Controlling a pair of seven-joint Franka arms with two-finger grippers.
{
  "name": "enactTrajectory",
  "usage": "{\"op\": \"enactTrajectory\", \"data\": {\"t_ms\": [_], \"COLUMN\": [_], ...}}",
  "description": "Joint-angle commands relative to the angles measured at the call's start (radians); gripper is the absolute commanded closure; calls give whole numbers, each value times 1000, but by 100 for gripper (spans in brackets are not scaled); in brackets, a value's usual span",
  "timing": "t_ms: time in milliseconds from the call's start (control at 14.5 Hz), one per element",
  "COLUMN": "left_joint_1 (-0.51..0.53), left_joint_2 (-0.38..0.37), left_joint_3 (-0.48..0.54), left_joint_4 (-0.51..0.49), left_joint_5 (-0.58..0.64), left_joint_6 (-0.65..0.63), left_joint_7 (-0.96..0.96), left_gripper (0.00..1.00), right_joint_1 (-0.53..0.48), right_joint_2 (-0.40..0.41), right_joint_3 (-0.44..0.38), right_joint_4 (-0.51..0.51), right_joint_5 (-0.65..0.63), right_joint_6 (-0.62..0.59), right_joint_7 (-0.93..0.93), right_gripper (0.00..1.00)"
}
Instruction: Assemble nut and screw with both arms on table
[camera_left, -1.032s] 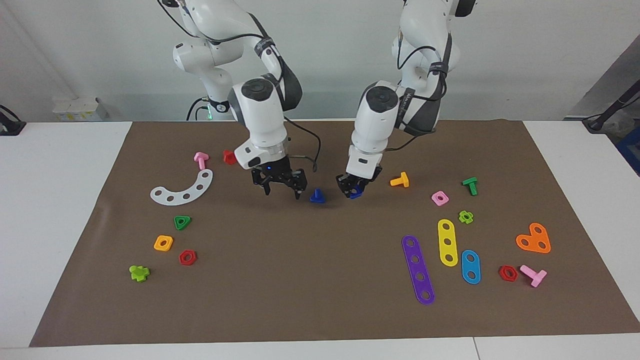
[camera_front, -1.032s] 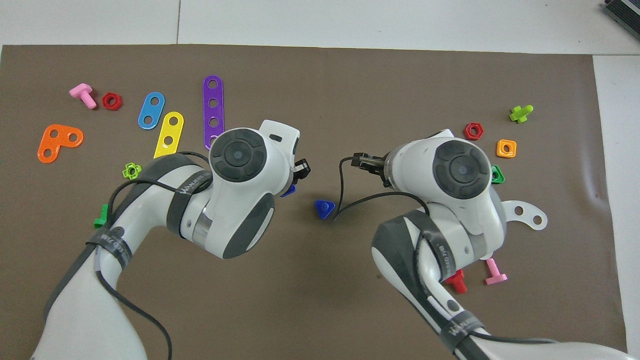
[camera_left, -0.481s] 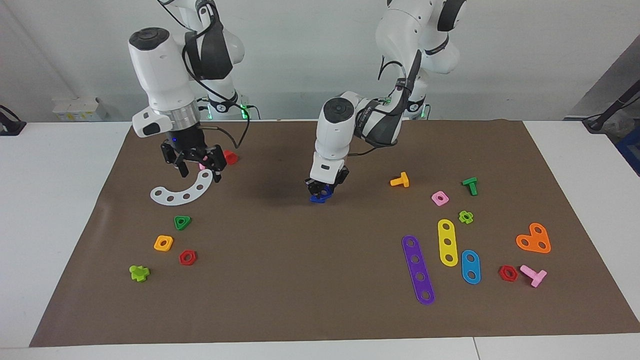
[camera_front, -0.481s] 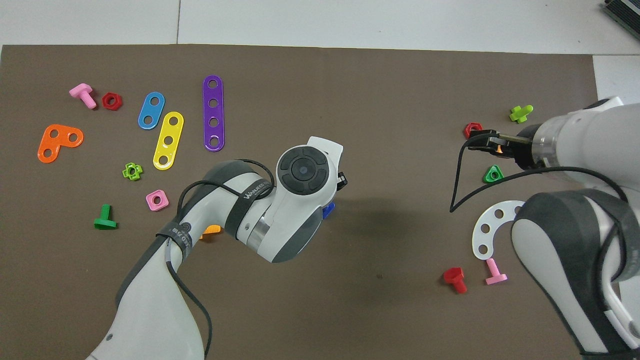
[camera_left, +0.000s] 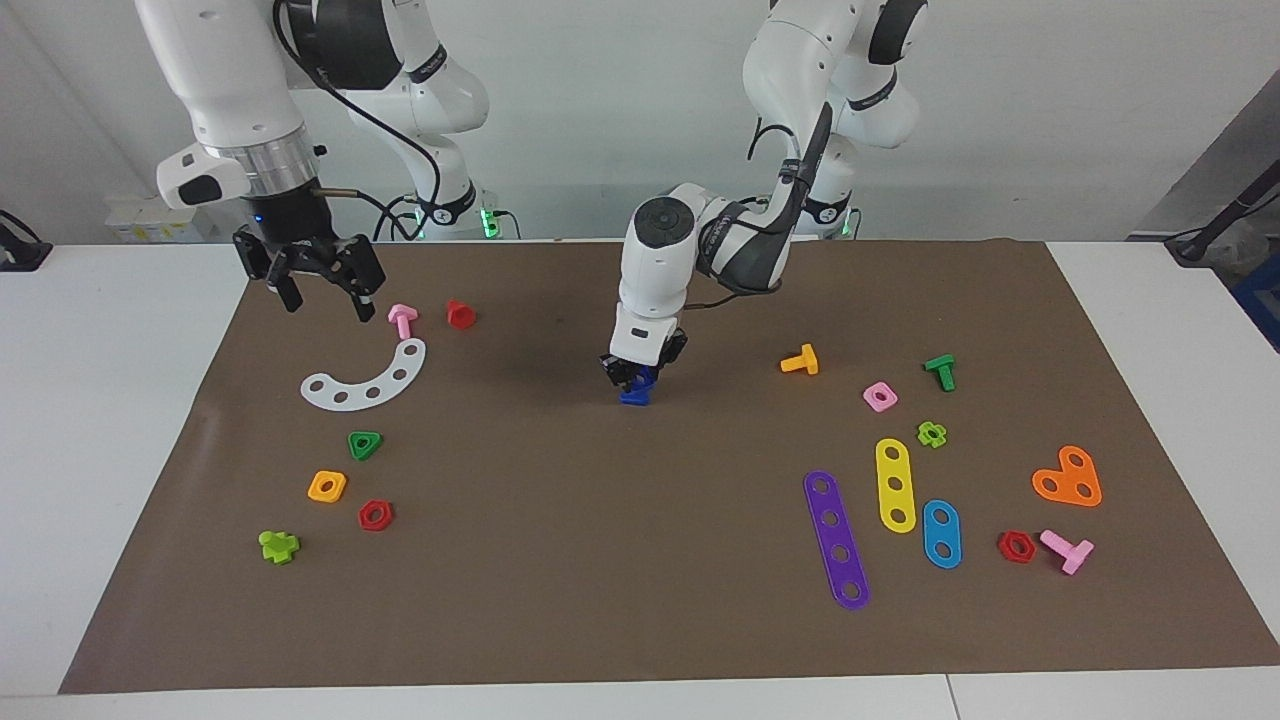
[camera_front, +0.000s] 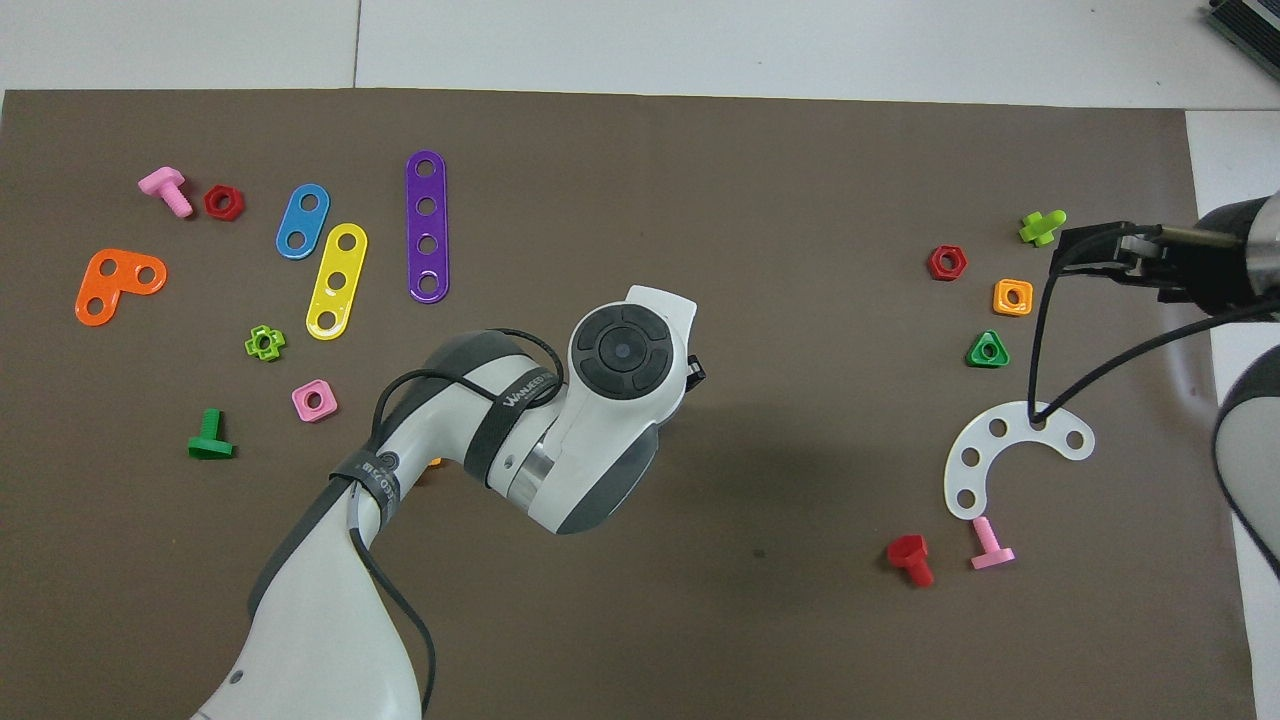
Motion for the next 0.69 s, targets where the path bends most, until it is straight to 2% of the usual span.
{"op": "enactTrajectory", "data": {"t_ms": [0, 206, 619], "left_joint_1": [-1, 4, -15], "left_joint_2": [13, 30, 26], "left_joint_3": [13, 13, 9], "left_joint_4": [51, 103, 67], "left_joint_5": [-19, -36, -42], "left_joint_6": [-42, -104, -130], "left_joint_7": [-11, -11, -9], "left_gripper": [100, 100, 100], "right_joint_1": [-40, -29, -26], "right_joint_2": [59, 65, 52], "right_joint_3": [10, 13, 13], "right_joint_4": [128, 121, 99], "right_joint_5": [17, 22, 22], "right_joint_6": [-117, -120, -163], "right_joint_7": [-84, -92, -100], "right_gripper": [1, 1, 1]}}
